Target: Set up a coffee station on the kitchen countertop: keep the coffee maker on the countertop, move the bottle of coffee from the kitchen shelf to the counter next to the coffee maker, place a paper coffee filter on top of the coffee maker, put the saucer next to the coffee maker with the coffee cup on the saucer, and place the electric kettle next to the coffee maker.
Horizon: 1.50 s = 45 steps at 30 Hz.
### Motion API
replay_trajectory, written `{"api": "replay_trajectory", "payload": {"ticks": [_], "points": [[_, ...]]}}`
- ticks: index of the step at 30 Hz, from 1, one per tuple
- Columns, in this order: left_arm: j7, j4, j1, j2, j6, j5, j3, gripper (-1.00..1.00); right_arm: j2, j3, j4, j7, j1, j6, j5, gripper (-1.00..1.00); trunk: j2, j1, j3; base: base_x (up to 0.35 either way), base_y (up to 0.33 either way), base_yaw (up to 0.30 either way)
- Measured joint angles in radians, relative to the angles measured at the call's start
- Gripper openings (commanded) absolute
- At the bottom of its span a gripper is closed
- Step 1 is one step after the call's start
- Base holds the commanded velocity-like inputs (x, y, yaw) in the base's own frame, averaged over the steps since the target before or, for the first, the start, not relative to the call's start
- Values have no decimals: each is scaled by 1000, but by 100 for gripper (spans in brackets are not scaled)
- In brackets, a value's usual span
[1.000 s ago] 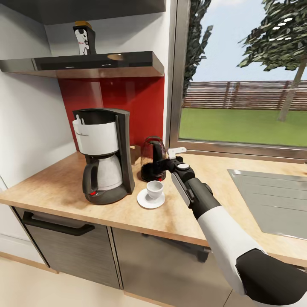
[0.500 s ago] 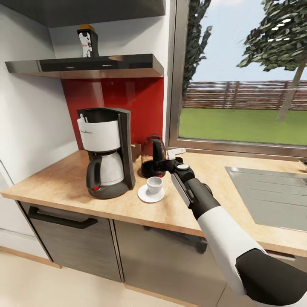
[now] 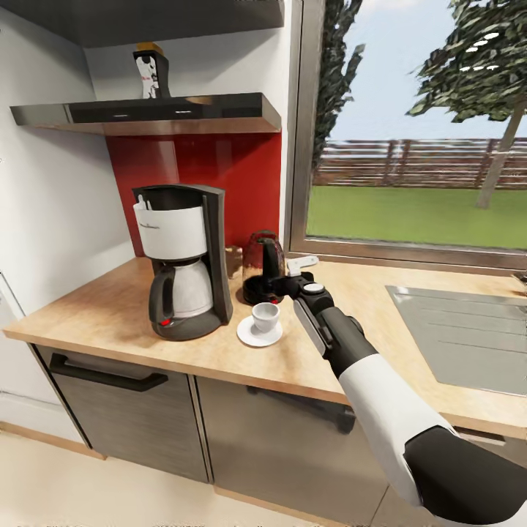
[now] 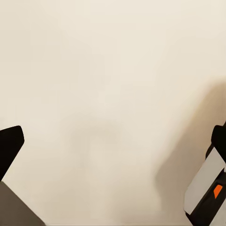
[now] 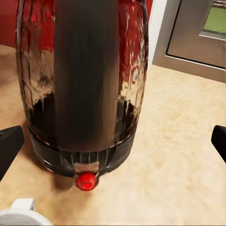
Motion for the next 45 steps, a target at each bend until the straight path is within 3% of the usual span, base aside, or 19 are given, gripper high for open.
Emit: {"api": "replay_trajectory", "payload": {"ticks": [19,45], "points": [[0,0,0,0,2,0,0,100,0,-1,1,0,0,0,-4,100,0,0,0,-243,0,0],[0,0,1,-1,2,0,-1,100,0,-1,3,0,0,-3,-7,100,0,0,0,-19,0,0]]}}
